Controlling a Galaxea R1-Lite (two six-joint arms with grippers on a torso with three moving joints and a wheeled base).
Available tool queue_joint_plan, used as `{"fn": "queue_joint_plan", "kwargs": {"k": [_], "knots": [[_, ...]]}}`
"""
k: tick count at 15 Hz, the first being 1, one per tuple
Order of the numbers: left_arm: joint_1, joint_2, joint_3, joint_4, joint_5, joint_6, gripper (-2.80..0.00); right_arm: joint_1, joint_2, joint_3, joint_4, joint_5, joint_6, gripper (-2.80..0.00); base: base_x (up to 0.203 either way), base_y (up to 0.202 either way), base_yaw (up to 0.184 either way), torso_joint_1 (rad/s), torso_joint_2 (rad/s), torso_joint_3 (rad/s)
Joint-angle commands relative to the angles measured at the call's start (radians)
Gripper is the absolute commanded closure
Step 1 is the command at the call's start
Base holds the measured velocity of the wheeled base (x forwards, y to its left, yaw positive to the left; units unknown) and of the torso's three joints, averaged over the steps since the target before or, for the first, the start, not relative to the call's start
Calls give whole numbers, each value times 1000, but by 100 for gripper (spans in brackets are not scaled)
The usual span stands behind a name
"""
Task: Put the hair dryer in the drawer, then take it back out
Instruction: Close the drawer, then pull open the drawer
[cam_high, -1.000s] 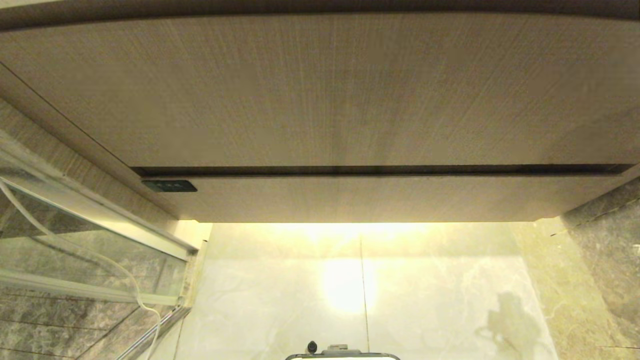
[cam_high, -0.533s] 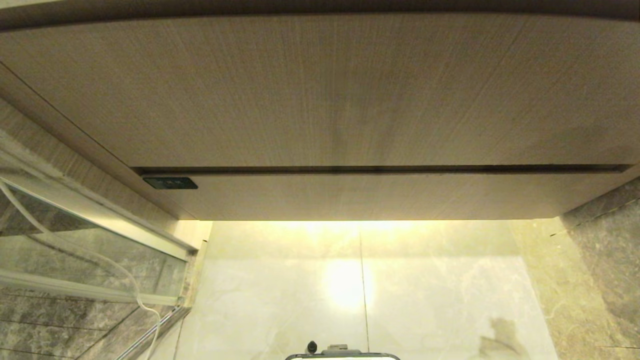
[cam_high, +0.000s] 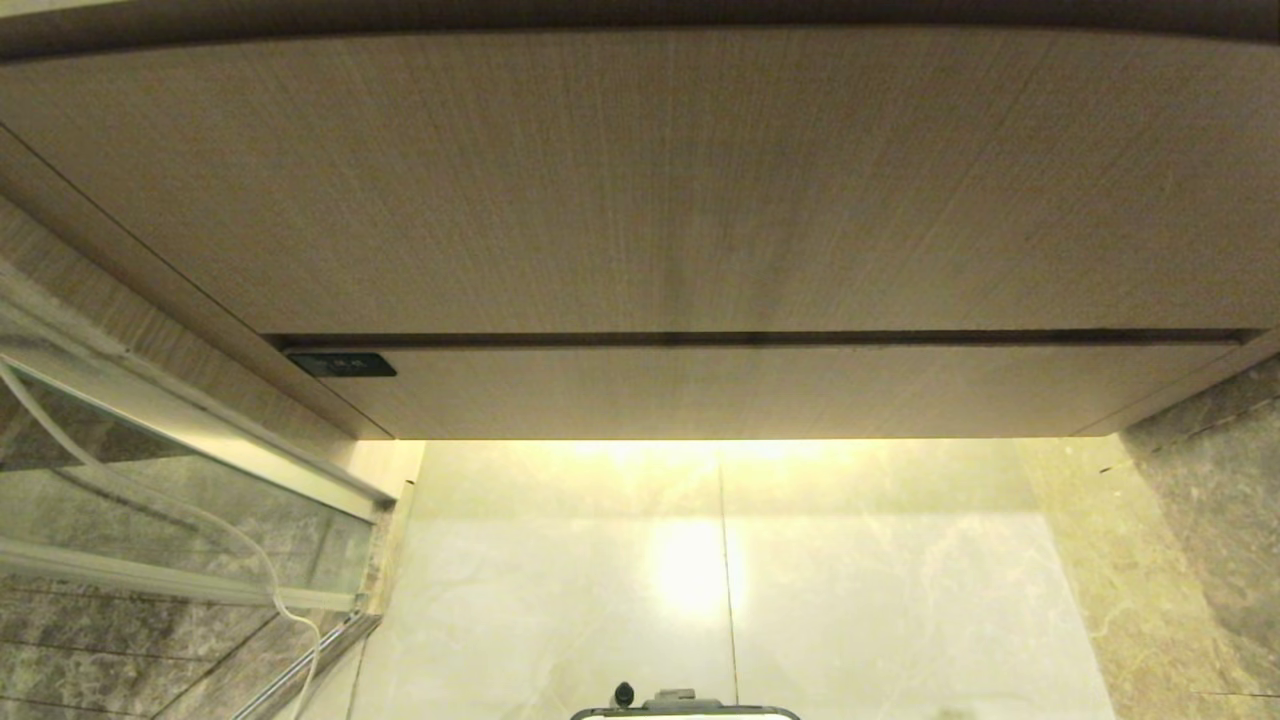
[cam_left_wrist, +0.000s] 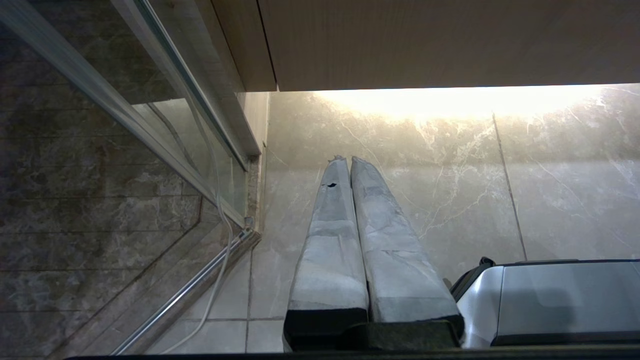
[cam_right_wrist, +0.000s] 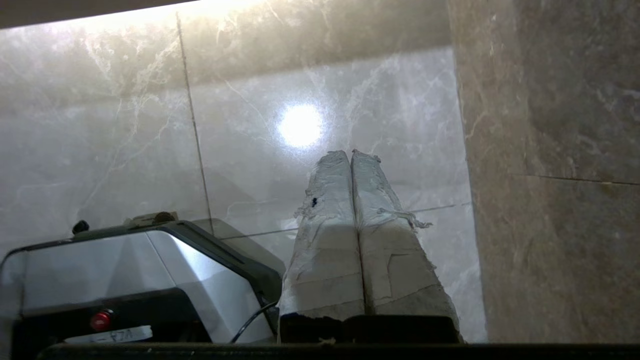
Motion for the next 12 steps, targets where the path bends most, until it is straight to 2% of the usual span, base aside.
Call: {"fn": "queue_joint_plan", "kwargs": {"k": [1, 4, 5, 8, 9, 12], "knots": [[0, -2, 0, 0, 0, 0, 0, 105, -218, 102, -13, -98, 7, 0, 0, 0, 0, 0, 0, 0], [0, -1, 0, 0, 0, 0, 0, 181, -333, 257, -88, -189, 7, 0, 0, 0, 0, 0, 0, 0], [0, 0, 0, 0, 0, 0, 0, 191, -342, 281, -149, -194, 8, 0, 0, 0, 0, 0, 0, 0], [0, -2, 0, -1, 0, 0, 0, 272, -379, 283, -113, -183, 20, 0, 0, 0, 0, 0, 0, 0], [0, -2, 0, 0, 0, 0, 0, 293, -415, 284, -55, -169, 33, 0, 0, 0, 0, 0, 0, 0], [0, -1, 0, -1, 0, 0, 0, 311, -486, 283, -44, -164, 57, 0, 0, 0, 0, 0, 0, 0]]}}
